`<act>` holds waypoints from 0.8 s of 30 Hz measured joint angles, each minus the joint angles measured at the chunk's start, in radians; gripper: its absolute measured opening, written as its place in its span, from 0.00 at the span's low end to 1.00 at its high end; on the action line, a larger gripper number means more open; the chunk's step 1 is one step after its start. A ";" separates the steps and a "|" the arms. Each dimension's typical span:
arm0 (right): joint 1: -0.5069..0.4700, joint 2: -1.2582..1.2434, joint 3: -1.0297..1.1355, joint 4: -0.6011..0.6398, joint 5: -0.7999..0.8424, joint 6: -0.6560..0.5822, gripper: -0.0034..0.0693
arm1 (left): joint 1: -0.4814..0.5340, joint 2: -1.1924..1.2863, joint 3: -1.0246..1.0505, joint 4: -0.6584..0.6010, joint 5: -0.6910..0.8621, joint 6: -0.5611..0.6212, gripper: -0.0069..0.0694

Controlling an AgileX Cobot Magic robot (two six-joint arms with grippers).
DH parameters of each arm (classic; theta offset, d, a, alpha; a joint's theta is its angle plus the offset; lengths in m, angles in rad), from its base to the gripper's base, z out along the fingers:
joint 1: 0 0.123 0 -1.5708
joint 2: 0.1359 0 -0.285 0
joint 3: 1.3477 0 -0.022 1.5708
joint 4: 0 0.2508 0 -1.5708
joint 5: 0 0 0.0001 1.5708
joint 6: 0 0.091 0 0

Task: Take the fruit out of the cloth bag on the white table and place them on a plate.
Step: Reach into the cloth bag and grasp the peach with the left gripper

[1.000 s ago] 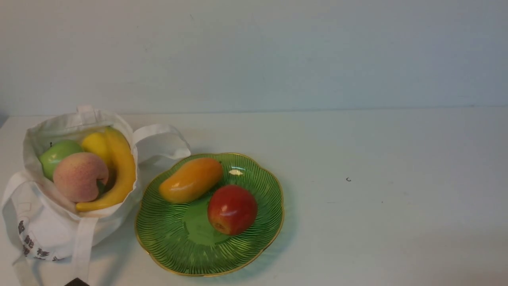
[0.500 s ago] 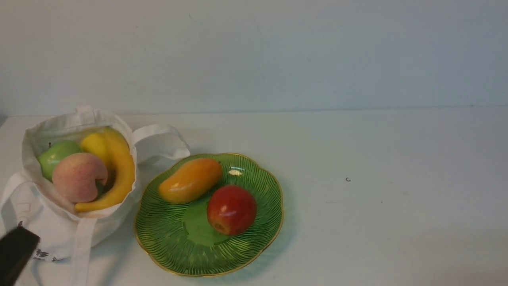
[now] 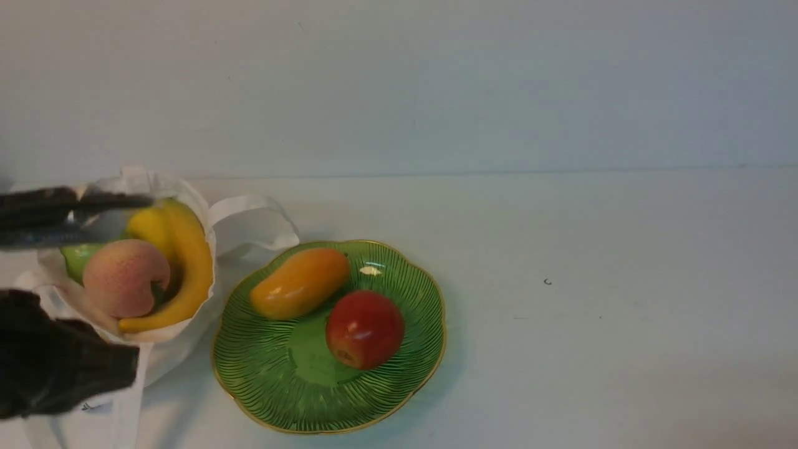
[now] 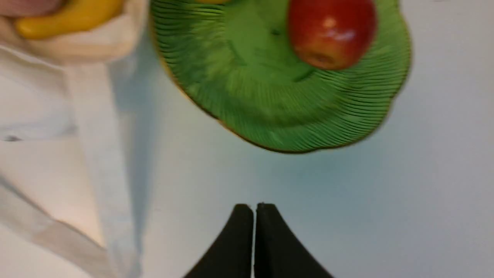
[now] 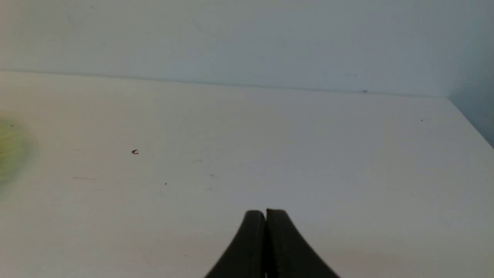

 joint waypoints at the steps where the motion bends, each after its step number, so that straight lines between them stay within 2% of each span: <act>1: 0.000 0.000 0.000 0.000 0.000 0.000 0.03 | 0.000 0.024 -0.026 0.033 0.004 -0.021 0.08; 3: 0.000 0.000 0.000 0.000 0.000 0.000 0.03 | 0.000 0.115 -0.113 0.142 0.014 -0.075 0.09; 6: 0.000 0.000 0.000 0.000 0.000 0.000 0.03 | 0.000 0.204 -0.183 0.212 0.016 -0.118 0.11; 8: 0.000 0.000 0.000 0.000 0.000 0.000 0.03 | 0.000 0.285 -0.239 0.254 0.016 -0.149 0.18; 13: 0.000 0.000 0.000 0.000 0.000 0.000 0.03 | 0.000 0.440 -0.325 0.288 0.007 -0.166 0.40; 18: 0.000 0.000 0.000 0.000 0.000 0.000 0.03 | 0.000 0.592 -0.387 0.351 -0.034 -0.168 0.71; 19: 0.000 0.000 0.000 0.000 0.000 0.000 0.03 | 0.000 0.592 -0.389 0.356 -0.036 -0.168 0.72; 21: 0.000 0.000 0.000 0.000 0.000 -0.001 0.03 | 0.000 0.648 -0.412 0.419 -0.041 -0.168 0.84; 24: 0.000 0.000 0.000 0.000 0.000 -0.001 0.03 | 0.000 0.677 -0.421 0.446 -0.044 -0.168 0.89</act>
